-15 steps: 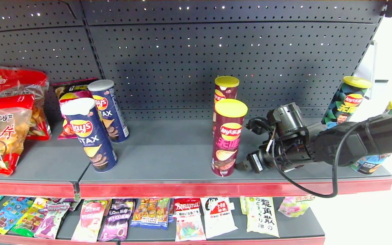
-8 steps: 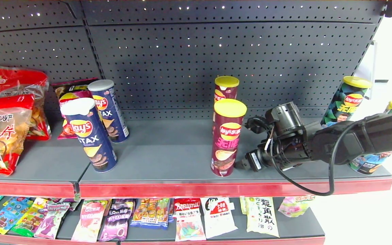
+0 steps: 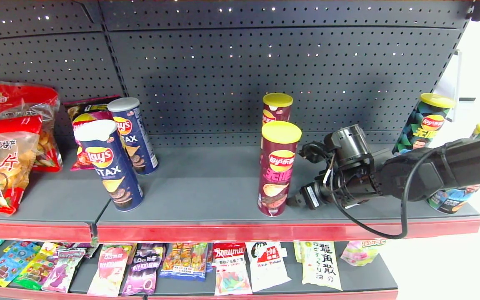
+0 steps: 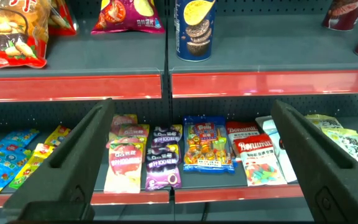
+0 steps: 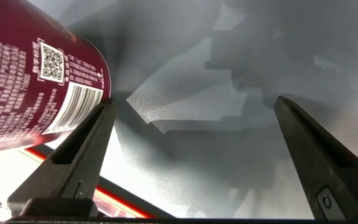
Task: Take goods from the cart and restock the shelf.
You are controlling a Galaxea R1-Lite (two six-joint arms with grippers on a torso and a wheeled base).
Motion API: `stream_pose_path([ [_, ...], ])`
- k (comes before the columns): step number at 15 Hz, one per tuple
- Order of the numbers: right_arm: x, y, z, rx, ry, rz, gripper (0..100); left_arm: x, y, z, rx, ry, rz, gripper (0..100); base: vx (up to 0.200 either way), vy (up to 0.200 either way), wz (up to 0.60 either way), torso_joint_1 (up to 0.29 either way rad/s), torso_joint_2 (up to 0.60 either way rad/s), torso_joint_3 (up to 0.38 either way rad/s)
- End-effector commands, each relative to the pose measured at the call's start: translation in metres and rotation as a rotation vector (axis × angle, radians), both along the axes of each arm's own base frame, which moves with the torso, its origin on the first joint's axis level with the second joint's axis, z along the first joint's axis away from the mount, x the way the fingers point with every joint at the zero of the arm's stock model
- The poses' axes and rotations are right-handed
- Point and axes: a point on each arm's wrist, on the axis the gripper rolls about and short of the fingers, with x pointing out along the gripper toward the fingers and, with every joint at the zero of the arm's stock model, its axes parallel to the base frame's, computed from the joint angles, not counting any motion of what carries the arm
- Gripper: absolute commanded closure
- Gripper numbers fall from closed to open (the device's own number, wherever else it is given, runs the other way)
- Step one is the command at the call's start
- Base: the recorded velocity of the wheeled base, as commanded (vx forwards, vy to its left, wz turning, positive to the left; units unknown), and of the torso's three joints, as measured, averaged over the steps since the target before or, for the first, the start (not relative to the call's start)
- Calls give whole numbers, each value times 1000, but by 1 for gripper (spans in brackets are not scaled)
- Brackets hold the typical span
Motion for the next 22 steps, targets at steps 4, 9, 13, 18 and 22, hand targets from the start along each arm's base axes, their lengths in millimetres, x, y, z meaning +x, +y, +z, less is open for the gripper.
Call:
stream_pose_path([
  [4, -14, -11, 17, -4, -38, -35, 0, 0, 0, 0, 0, 1, 1, 0, 0, 0, 0, 0, 0, 0],
  [9, -148, -79, 69, 60, -211, -65, 0, 0, 0, 0, 0, 1, 1, 0, 0, 0, 0, 0, 0, 0],
  [13, -256, -138, 72, 102, -522, -116, 0, 0, 0, 0, 0, 1, 1, 0, 0, 0, 0, 0, 0, 0],
  [18, -348, -162, -12, 216, -822, -128, 0, 0, 0, 0, 0, 1, 1, 0, 0, 0, 0, 0, 0, 0],
  [22, -339, -165, -29, 188, -743, -401, 0, 0, 0, 0, 0, 1, 1, 0, 0, 0, 0, 0, 0, 0],
])
